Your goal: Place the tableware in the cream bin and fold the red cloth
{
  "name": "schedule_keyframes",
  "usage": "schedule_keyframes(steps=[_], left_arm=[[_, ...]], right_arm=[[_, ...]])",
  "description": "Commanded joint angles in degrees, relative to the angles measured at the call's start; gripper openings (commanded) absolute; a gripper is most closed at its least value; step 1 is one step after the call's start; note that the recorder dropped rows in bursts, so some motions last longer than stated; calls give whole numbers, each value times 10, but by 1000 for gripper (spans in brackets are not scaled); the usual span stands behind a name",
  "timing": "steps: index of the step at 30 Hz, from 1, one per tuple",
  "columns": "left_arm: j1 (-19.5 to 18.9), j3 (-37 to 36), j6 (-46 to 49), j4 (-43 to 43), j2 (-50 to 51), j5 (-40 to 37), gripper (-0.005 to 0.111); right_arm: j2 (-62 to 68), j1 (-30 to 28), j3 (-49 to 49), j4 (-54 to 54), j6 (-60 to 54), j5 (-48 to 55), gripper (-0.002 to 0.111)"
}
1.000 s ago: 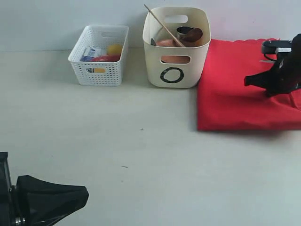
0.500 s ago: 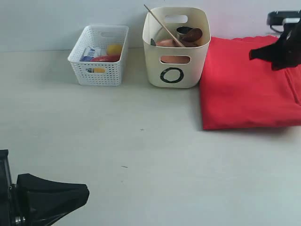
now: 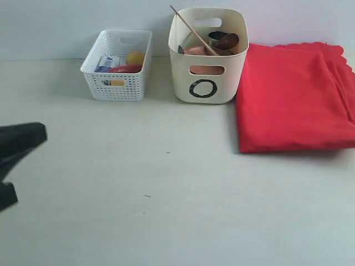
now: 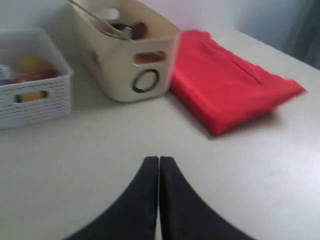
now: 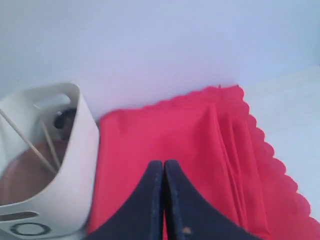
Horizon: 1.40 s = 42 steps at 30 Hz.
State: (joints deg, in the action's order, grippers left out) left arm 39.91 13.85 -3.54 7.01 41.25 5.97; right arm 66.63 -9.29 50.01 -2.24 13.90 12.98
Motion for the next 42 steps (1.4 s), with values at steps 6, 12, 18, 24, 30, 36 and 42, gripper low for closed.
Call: schedule_keyframes(steps=[6, 12, 18, 24, 30, 36, 42], left_arm=[[-140, -26, -13, 59, -129, -12, 3], [-148, -80, -13, 70, -210, 14, 3], [-148, -95, -12, 70, -231, -2, 3], [-148, -95, -12, 70, -233, -2, 3], [-137, -97, -12, 70, -237, -2, 3], [-153, -128, -12, 70, -328, -3, 3], [-218, -138, 35, 70, -412, -3, 3]], right_arm=[[-358, 0, -186, 49, -2, -37, 0], [-563, 0, -263, 69, -8, -14, 0], [-666, 0, -322, 80, -8, 10, 0], [-666, 0, -338, 109, -4, 45, 0], [-666, 0, -338, 112, -4, 46, 0], [-666, 0, -338, 113, -4, 46, 0], [-666, 0, -338, 113, -4, 46, 0]])
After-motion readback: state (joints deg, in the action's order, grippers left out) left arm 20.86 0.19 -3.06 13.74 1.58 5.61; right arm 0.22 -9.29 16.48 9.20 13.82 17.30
